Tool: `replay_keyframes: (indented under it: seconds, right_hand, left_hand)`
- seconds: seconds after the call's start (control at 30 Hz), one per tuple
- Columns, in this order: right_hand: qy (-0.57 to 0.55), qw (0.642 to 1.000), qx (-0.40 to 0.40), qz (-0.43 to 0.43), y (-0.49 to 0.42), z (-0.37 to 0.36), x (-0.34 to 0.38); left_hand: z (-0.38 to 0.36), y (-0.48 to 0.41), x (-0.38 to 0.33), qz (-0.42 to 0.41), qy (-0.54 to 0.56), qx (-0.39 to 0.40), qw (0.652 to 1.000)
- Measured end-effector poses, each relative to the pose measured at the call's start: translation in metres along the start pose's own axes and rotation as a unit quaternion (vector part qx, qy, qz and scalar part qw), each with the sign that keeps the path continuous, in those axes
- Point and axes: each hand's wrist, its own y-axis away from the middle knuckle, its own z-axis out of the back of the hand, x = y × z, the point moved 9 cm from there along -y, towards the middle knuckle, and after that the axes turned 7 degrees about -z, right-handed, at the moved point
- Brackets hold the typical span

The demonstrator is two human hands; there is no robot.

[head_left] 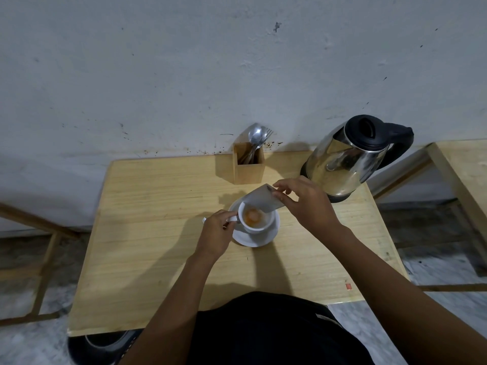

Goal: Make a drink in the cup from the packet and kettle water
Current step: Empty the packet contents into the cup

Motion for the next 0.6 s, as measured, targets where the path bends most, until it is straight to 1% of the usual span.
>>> replay_keyframes:
  seconds: [0.07,0.17,0.33,0.43,0.6]
  right_hand:
    - [-0.004,1.000,0.009,-0.015,-0.0012,-0.0015,-0.0038]
    - [0.020,0.999,0.025,0.002,-0.0021,-0.0038,0.0007]
    - [0.011,1.000,0.019,-0.012,-0.0027,-0.0010,0.0035]
    - [0.043,0.999,0.022,0.018,-0.0027,-0.0044,0.0046]
    - [0.042,0.999,0.016,0.014,-0.0029,-0.0032,0.0050]
  left_hand:
    - [0.0000,0.0002,0.0002,0.001,-0.002,0.000,1.000]
    - [-0.0010,-0.0006,0.0007,0.001,-0.001,0.003,1.000]
    - [-0.0005,0.0000,0.0013,0.005,-0.001,0.002,1.000]
    - [0.0000,-0.0001,-0.0004,0.001,-0.003,0.003,1.000]
    - [0.0003,0.0000,-0.0012,-0.001,-0.010,0.002,1.000]
